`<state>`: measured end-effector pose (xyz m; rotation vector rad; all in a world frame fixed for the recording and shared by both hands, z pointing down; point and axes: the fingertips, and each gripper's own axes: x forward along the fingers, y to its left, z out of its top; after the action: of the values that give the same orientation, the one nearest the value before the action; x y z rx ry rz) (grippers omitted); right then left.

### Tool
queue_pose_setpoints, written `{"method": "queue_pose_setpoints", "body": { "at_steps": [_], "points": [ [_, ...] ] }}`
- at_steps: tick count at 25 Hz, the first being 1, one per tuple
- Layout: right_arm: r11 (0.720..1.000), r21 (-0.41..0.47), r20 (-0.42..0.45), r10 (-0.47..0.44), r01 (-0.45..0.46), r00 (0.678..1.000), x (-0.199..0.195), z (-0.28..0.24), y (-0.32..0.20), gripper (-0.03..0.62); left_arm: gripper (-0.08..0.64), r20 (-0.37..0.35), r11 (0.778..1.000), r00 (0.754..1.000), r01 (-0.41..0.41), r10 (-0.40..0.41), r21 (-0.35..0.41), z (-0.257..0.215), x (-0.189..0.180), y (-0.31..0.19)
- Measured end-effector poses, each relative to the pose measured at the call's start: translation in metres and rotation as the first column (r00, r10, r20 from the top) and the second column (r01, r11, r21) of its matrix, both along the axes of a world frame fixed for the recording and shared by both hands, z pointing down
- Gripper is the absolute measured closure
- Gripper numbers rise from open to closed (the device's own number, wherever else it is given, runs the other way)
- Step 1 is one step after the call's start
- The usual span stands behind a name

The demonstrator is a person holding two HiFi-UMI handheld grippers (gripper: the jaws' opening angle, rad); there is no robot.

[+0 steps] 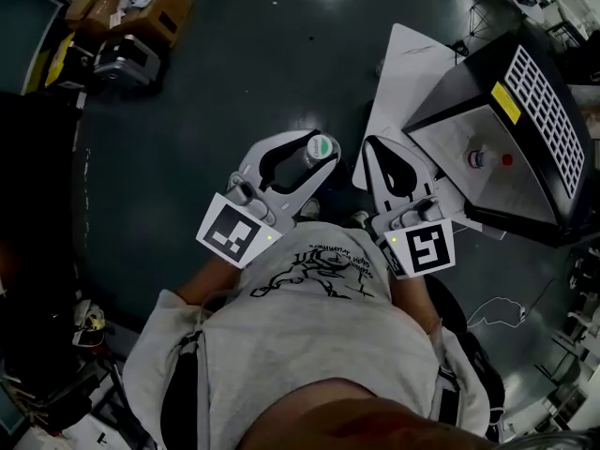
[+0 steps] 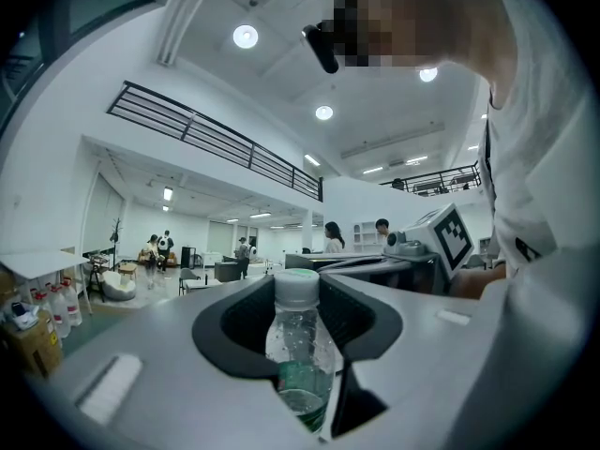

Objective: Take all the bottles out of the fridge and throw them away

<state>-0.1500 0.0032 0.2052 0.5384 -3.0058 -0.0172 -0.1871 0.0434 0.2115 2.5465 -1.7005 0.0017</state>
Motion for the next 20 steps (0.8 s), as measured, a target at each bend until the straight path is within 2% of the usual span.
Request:
{"method": "queue_pose_setpoints", "body": {
  "at_steps": [20],
  "points": [
    [1.0, -0.002, -0.01, -0.028, 0.028, 1.0, 0.011, 0.002, -0.004, 0.583, 0.41, -0.006, 0.999, 0.999, 0.034, -0.034, -0.002, 0.002, 0.013, -0.001]
  ]
}}
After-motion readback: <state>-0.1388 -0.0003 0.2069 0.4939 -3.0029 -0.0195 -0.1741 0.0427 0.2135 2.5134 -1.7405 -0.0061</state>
